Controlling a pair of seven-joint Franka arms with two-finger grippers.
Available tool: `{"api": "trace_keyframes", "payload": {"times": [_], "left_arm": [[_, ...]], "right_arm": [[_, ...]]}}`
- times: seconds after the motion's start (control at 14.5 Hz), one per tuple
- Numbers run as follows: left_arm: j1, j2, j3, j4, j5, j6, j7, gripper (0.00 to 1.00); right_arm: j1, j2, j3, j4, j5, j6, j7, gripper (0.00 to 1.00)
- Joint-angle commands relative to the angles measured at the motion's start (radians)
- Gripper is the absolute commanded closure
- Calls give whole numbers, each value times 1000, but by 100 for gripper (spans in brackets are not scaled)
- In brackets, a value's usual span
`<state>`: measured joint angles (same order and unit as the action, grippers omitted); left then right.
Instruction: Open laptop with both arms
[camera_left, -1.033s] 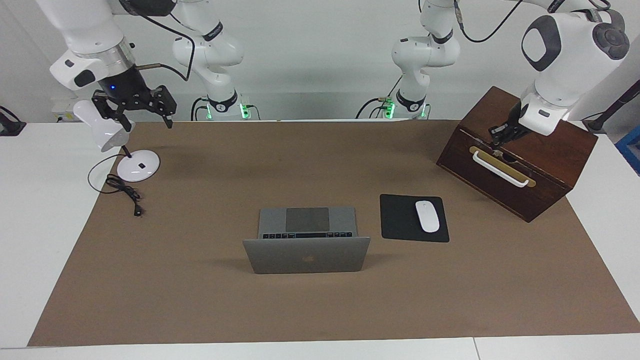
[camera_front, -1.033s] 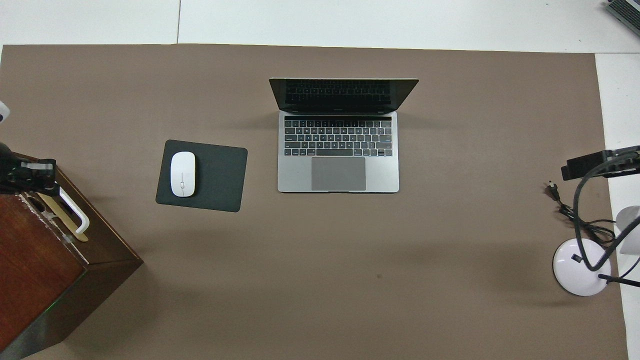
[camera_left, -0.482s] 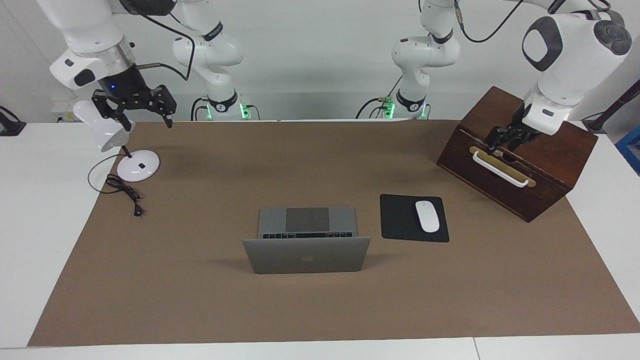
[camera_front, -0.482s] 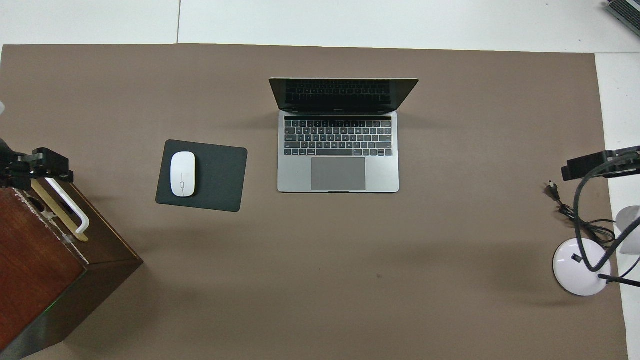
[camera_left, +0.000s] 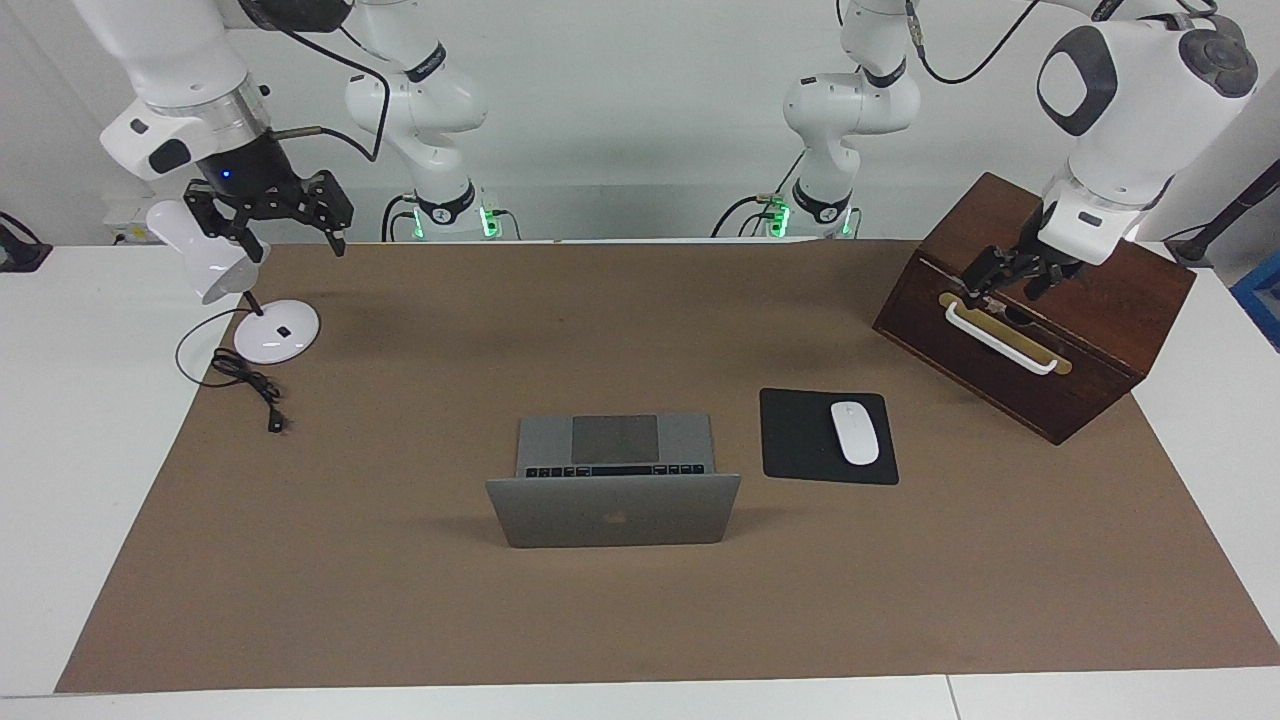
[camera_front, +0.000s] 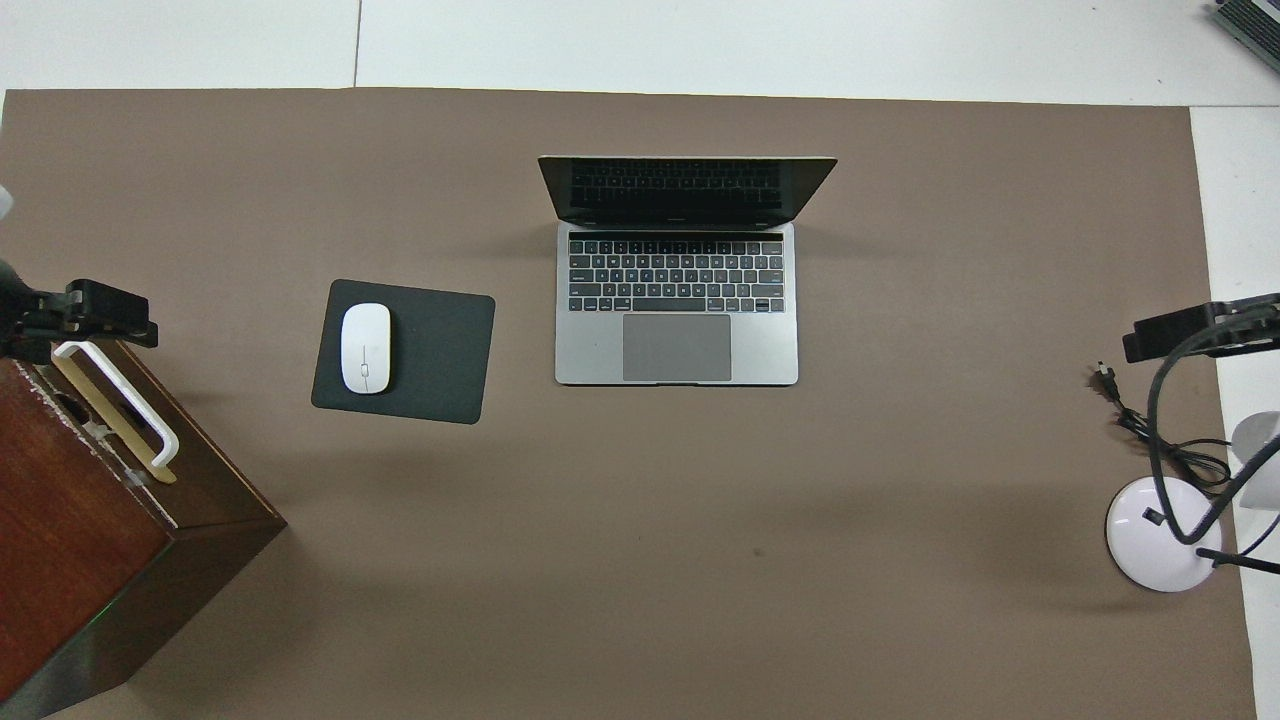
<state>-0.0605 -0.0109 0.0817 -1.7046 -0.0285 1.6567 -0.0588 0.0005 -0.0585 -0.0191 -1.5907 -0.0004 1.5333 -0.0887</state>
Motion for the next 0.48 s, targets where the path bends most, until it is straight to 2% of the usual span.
{"api": "trace_keyframes", "payload": {"times": [0.0,0.41], "left_arm": [[10,-4,-26,48,13,-14,8,0],[10,0,-39,49,12,26,11,0]], "right_arm": [[-16,-26,13,-25,-7,-5,17,0],[-17,-26,13,-25,-7,-10,17,0]]}}
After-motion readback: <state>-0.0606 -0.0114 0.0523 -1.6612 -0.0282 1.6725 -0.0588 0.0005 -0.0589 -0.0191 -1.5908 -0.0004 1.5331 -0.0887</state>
